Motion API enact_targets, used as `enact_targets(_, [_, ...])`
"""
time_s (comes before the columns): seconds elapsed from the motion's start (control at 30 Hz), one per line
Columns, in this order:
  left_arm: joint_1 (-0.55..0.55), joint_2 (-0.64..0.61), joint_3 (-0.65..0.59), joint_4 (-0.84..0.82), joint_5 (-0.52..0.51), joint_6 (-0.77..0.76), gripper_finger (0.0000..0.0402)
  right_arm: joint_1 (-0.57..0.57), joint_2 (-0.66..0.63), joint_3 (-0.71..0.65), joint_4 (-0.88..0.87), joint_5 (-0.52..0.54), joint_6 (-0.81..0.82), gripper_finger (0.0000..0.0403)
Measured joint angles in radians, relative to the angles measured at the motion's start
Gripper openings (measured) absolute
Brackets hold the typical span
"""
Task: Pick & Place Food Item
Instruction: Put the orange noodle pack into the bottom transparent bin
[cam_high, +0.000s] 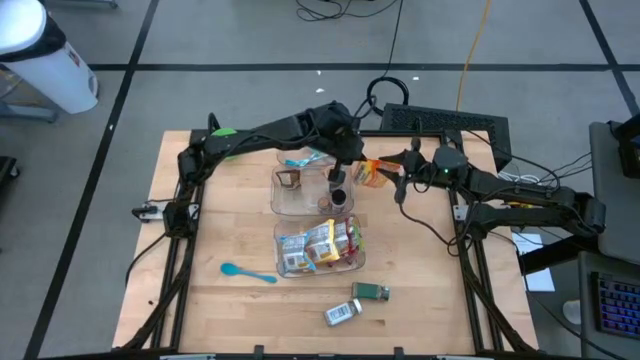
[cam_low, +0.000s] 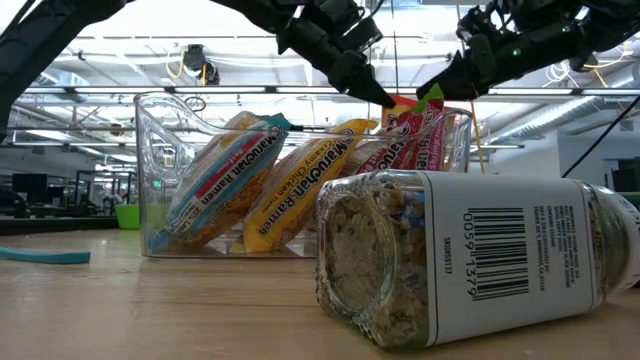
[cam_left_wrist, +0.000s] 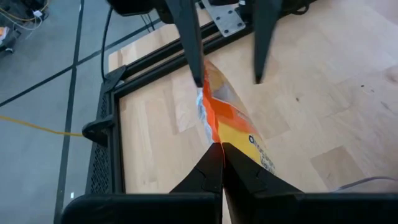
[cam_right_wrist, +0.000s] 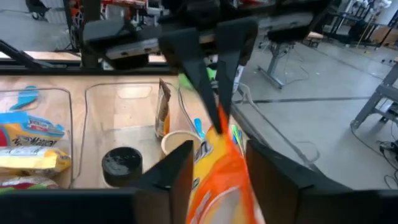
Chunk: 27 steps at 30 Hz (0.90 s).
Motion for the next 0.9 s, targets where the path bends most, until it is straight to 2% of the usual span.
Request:
enact_targets(0.13, [0.009, 0.0, 0.0, 0.0, 0.0, 0.001, 0.0002, -0.001, 0.0, 0.0, -0.042, 0.011, 0.002, 0.0178])
enact_targets(0.33, [0.004, 0.0, 0.0, 0.0, 0.014, 0.008, 0.0001, -0.001, 0.0, 0.0, -0.077, 0.161, -0.017, 0.0202])
enact_targets(0.73, [-0.009, 0.0, 0.0, -0.043, 0.027, 0.024, 0.0001, -0.007, 0.0, 0.0, -0.067, 0.152, -0.106, 0.0197])
enact_targets(0.9, [-0.009, 0.0, 0.0, -0.039, 0.027, 0.023, 0.0001, -0.03, 0.0, 0.0, -0.129, 0.086, -0.061, 0.0196])
